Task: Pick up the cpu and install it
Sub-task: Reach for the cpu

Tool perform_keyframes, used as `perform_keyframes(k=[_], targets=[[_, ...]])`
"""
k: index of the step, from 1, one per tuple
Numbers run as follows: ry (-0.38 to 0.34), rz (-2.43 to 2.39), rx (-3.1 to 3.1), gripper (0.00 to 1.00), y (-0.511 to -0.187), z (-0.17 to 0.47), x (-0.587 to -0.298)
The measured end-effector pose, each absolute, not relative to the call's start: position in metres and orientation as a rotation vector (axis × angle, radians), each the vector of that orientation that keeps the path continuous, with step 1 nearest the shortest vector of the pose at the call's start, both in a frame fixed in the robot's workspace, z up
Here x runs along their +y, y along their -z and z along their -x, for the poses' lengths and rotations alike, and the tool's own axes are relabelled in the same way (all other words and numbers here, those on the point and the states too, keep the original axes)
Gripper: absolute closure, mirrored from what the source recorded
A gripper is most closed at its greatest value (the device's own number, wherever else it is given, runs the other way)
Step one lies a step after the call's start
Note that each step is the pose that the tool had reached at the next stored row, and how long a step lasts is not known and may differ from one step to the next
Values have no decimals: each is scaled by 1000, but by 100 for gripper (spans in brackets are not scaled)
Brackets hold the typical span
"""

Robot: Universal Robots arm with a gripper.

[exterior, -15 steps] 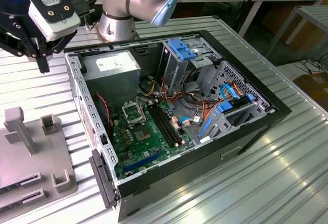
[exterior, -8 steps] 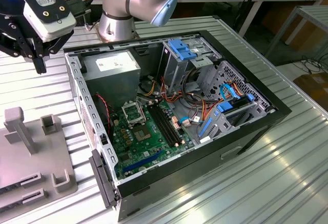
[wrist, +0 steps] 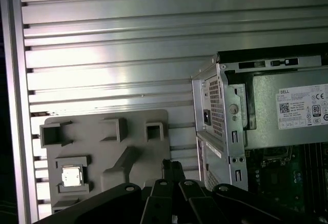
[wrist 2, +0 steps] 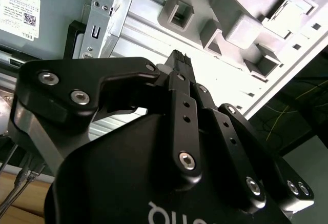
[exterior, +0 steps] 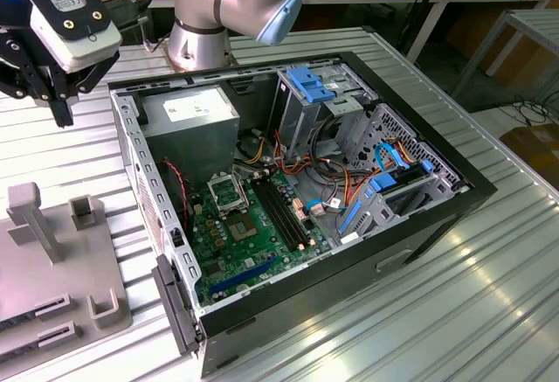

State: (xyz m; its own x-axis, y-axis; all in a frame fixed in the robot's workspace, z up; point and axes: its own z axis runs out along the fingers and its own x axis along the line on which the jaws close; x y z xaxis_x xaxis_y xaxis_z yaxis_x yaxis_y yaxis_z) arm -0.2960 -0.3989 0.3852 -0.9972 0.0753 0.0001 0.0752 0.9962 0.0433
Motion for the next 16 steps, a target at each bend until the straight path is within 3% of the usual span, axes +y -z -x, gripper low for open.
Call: perform_keyframes(k=[16], targets=[[-68, -118, 3138, 89, -385, 307, -399]])
